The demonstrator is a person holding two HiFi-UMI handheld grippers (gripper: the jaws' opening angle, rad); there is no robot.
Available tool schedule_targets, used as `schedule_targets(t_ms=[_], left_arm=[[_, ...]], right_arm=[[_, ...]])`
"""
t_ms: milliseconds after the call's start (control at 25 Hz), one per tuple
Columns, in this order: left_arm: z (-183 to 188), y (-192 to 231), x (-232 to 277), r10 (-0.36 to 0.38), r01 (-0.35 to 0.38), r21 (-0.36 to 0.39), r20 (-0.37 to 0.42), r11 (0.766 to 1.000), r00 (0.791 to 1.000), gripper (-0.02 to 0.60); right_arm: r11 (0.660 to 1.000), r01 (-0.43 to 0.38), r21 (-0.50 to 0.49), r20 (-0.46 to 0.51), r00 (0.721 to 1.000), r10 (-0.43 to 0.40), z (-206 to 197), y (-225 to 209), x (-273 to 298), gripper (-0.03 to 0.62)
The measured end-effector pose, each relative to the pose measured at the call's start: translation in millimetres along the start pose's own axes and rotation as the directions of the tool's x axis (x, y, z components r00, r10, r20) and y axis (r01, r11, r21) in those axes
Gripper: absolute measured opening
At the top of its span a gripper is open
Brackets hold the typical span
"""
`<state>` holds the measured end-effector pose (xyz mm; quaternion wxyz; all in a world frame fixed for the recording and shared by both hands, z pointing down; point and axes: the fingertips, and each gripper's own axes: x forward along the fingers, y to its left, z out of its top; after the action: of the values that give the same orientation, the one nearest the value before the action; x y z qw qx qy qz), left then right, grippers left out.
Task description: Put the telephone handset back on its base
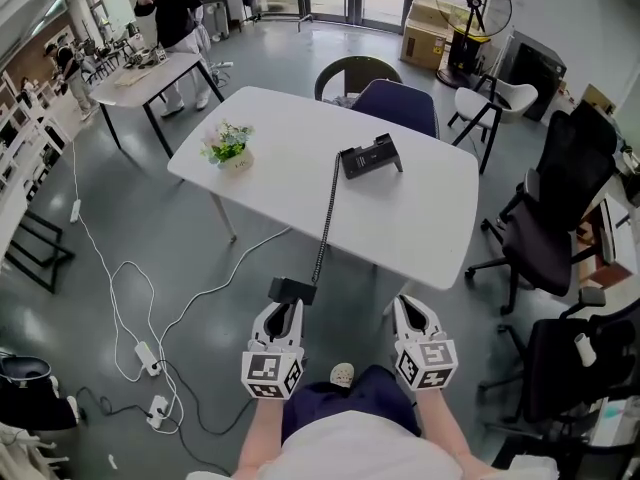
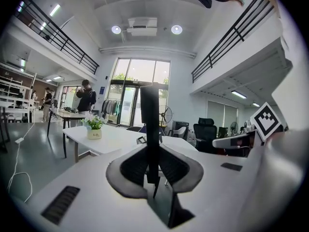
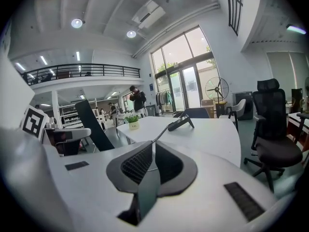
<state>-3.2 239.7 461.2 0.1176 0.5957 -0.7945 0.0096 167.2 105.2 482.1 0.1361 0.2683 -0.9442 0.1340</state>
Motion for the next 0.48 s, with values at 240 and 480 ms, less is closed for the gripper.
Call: schedule_targets(t_ms=[240, 480], left_arm=[[-2, 5, -5, 0.001, -0.001, -0.018, -0.012, 1.0, 1.0, 0.077], [-8, 8, 1, 0.01, -0.01, -0.031, -0.02, 0.999, 1.0, 0.077]], right_arm=[[1.0, 0.002, -0.01, -0.025, 1.0, -0.002, -2, 3, -1, 0.043], [1.0, -0.008, 0.0, -0.042, 0.999, 0.008, -8, 0, 9, 0.043]])
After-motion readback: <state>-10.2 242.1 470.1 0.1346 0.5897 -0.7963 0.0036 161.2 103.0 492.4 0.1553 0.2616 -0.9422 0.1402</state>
